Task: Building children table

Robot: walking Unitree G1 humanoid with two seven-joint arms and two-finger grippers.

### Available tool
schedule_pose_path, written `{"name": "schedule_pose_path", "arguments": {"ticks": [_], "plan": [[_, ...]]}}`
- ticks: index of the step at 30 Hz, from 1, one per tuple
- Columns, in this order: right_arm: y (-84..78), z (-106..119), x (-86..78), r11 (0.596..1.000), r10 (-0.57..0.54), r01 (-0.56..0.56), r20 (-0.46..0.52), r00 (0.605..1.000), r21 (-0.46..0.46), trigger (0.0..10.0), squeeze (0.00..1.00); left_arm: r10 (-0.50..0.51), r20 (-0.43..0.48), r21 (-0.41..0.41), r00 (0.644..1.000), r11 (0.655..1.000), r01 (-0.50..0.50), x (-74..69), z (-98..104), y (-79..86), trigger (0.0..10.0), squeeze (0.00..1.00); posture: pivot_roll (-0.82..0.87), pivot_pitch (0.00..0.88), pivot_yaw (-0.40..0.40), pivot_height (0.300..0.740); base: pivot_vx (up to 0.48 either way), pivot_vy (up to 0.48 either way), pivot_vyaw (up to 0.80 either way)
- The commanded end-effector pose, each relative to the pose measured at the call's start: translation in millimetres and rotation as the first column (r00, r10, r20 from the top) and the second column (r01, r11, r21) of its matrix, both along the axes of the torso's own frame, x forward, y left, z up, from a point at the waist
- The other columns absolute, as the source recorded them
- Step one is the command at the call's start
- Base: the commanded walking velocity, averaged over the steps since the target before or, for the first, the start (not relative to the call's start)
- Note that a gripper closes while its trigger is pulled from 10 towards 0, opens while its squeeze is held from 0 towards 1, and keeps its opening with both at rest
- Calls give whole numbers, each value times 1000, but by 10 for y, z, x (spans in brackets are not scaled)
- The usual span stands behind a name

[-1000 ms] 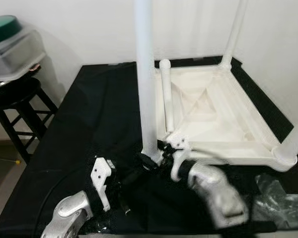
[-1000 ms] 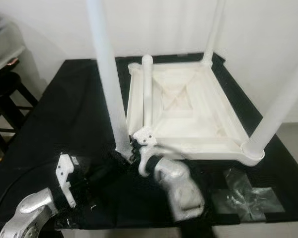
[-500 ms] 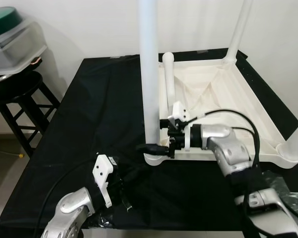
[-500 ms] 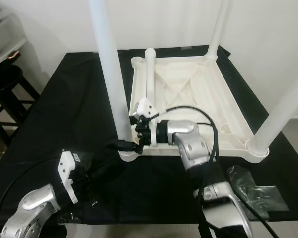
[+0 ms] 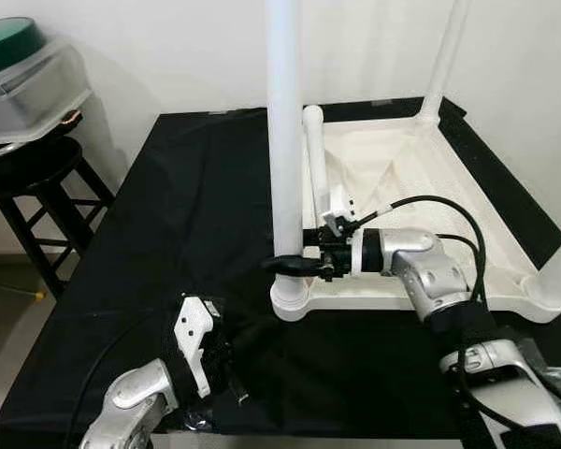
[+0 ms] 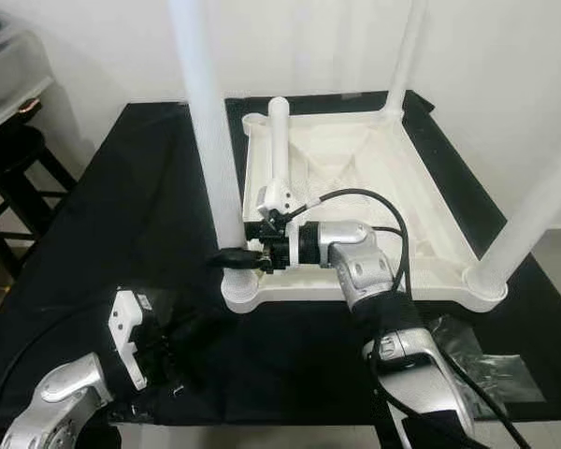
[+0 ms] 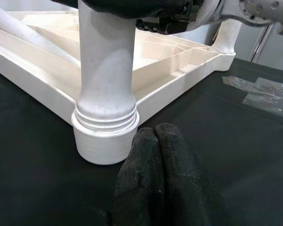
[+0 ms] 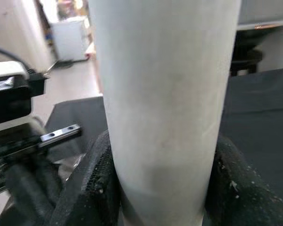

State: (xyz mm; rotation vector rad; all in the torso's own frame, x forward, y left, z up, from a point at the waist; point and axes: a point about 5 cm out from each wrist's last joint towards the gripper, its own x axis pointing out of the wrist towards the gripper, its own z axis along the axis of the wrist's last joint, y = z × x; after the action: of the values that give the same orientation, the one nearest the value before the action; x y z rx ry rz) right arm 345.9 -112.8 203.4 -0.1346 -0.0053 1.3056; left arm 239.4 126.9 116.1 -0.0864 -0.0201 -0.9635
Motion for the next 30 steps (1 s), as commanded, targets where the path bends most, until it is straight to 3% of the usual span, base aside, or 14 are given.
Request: {"name": "schedule_pose_path", "arguments": {"ticks": [1,4,5,7,8,13,14,17,18,19,21,22,23,30], "plan": [[-31,-110,-24,996,-92,93,-29,995,12,0,0,-6,-3,0,1000,1000,6,-32,-8,1,10000,0,14,113,45,740,0,0,0],[-35,-257,-117,968,-248,250,-58,967,17,0,0,-6,-3,-2,1000,1000,6,-34,-3,10,10000,0,7,118,43,740,0,0,0],[14,-399,-192,914,-402,405,-83,912,13,0,0,-6,-3,-2,1000,1000,6,-34,-1,19,10000,0,0,122,43,740,0,0,0],[112,-699,-397,718,-686,696,-162,709,7,0,0,-5,-3,-4,1000,1000,5,-22,10,43,10000,0,-18,132,55,740,0,0,0],[200,-766,-515,706,-708,706,-69,703,-52,0,0,-6,-4,-5,1000,1000,6,-14,14,48,10000,0,-18,133,62,740,0,0,0],[244,-691,-494,719,-695,695,3,719,-35,0,0,-12,-8,-1,1000,1000,12,6,2,60,10000,0,-33,118,77,740,0,0,0],[187,-753,-408,708,-706,705,-76,704,-41,0,0,-21,-13,1,1000,1000,21,24,-2,53,10000,0,-16,114,68,740,0,0,0],[186,-779,-398,712,-701,701,-101,706,-45,0,0,-25,-14,2,1000,1000,25,29,-3,49,10000,0,-16,114,68,740,0,0,0],[230,-761,-416,741,-671,669,-86,736,-59,4078,0,-13,-8,2,1000,1000,13,33,2,49,10000,0,-22,108,65,740,0,0,0],[247,-749,-428,758,-652,650,-94,752,-60,10000,0,-4,-5,-1,1000,1000,4,33,3,51,10000,0,-18,111,61,740,0,0,0],[264,-732,-442,787,-617,615,-118,778,-52,10000,0,3,-2,-3,1000,1000,-3,31,3,49,10000,0,-14,109,59,740,0,0,0],[267,-714,-440,805,-591,591,-129,796,-43,10000,145,2,-2,-3,1000,1000,-2,29,3,46,10000,0,-14,109,59,740,0,0,0],[292,-657,-465,842,-538,539,-138,832,-29,10000,1000,1,-2,-3,1000,1000,-1,27,5,42,10000,0,-9,111,56,740,0,0,0],[286,-321,-474,960,-279,279,-20,960,11,10000,1000,-4,-2,-3,1000,1000,4,23,9,25,10000,0,-3,112,52,740,0,0,0]]}}
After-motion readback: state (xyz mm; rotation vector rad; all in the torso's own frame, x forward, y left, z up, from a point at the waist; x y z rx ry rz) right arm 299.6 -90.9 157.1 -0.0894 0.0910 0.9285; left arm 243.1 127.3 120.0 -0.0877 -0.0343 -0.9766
